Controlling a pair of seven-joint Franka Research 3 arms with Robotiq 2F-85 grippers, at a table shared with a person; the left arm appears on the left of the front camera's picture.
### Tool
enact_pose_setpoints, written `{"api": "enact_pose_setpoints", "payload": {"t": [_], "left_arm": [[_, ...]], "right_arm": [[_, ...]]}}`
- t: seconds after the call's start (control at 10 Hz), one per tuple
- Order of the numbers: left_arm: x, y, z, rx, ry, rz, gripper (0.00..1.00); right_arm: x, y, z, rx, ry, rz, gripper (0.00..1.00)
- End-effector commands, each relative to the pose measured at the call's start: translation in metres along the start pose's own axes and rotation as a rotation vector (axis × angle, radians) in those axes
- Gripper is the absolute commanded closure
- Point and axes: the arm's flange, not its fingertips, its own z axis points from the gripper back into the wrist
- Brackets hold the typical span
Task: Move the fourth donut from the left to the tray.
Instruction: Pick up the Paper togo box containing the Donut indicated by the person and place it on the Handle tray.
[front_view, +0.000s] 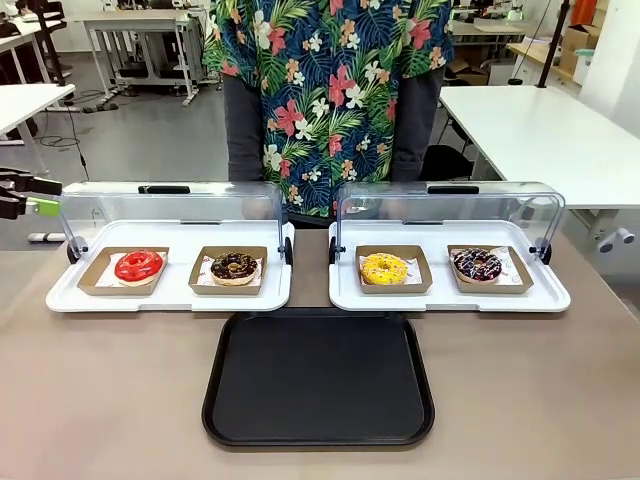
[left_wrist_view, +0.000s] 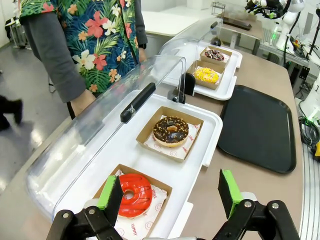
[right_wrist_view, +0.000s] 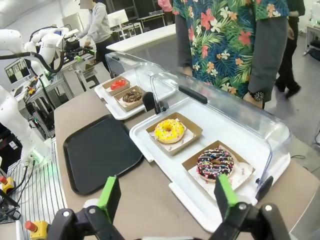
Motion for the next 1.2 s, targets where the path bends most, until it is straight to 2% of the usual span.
{"api": "enact_pose_setpoints", "payload": {"t": [0.0,1.1], "left_arm": [[0.0017,-0.0026,0.0003,0.004,-0.001,0.001,0.00],[0.0017,-0.0026,0.0003,0.004,-0.001,0.001,0.00]], "right_arm": [[0.0017,-0.0035,-0.0008,0.002,-0.022,0.033,0.00],[0.0017,-0.0035,-0.0008,0.002,-0.022,0.033,0.00]]}}
